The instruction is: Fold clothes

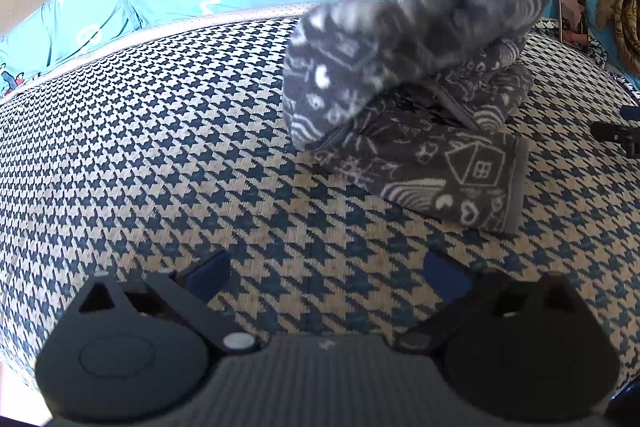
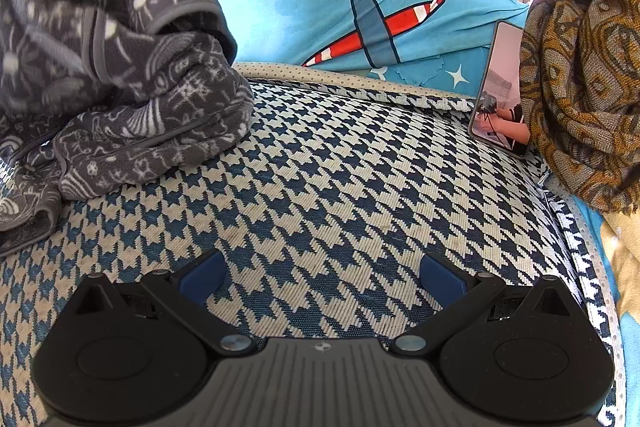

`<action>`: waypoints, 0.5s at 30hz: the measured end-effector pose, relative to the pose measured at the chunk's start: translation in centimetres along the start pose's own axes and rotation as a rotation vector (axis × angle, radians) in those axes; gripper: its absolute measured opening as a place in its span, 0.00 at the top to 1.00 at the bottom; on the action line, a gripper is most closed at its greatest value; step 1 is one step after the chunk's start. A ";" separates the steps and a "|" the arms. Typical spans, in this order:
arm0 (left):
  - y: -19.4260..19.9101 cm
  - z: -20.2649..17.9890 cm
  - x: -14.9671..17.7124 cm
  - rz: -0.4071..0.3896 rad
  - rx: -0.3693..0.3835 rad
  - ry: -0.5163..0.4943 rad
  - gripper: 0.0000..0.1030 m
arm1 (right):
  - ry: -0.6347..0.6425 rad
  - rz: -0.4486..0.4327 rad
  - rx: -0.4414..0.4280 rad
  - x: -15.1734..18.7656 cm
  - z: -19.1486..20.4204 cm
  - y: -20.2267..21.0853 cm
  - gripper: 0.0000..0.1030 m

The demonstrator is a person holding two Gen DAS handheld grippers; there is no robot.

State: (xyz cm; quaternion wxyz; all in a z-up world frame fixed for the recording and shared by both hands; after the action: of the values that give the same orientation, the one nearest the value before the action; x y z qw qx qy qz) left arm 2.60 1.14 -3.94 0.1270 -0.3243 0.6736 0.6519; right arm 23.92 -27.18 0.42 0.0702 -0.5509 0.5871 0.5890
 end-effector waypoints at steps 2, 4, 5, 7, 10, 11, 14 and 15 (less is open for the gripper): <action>0.3 0.2 0.0 -0.013 -0.014 -0.009 0.00 | 0.000 0.000 0.000 0.0 0.0 0.0 0.00; 0.8 0.5 0.1 -0.018 -0.013 -0.003 0.00 | 0.000 0.000 0.000 -0.1 0.0 0.0 0.00; 0.9 0.6 0.1 -0.017 -0.010 0.002 0.00 | 0.000 0.000 0.000 -0.1 0.0 0.0 0.00; 1.2 0.8 0.2 -0.020 -0.009 0.007 0.00 | 0.000 0.000 0.000 -0.1 0.0 0.0 0.00; 1.6 1.0 0.7 -0.027 -0.018 0.002 0.00 | 0.000 0.000 0.000 -0.1 0.0 0.0 0.00; 1.7 1.0 1.0 -0.026 -0.020 0.003 0.00 | 0.000 0.000 0.000 -0.1 0.0 0.0 0.00; 1.7 1.0 1.8 -0.013 -0.006 0.025 0.00 | 0.001 0.000 0.000 -0.1 0.1 0.0 0.00; 1.8 0.9 2.1 -0.011 -0.003 0.024 0.00 | 0.001 0.000 0.000 -0.1 0.1 0.0 0.00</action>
State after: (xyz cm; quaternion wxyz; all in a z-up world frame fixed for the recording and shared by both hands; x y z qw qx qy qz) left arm -0.26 1.33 -3.88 0.1221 -0.3361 0.6722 0.6483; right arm 23.93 -27.09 0.45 0.0699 -0.5510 0.5872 0.5888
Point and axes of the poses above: each gripper's, at about its wrist camera, not at the fingertips, and y roughly against the way its jaws point, z to its left, x to its underside, the point moved 5 cm from there along -y, roughly the way its jaws point, and after that the axes turned 15 degrees about y, right-handed, at the moved point
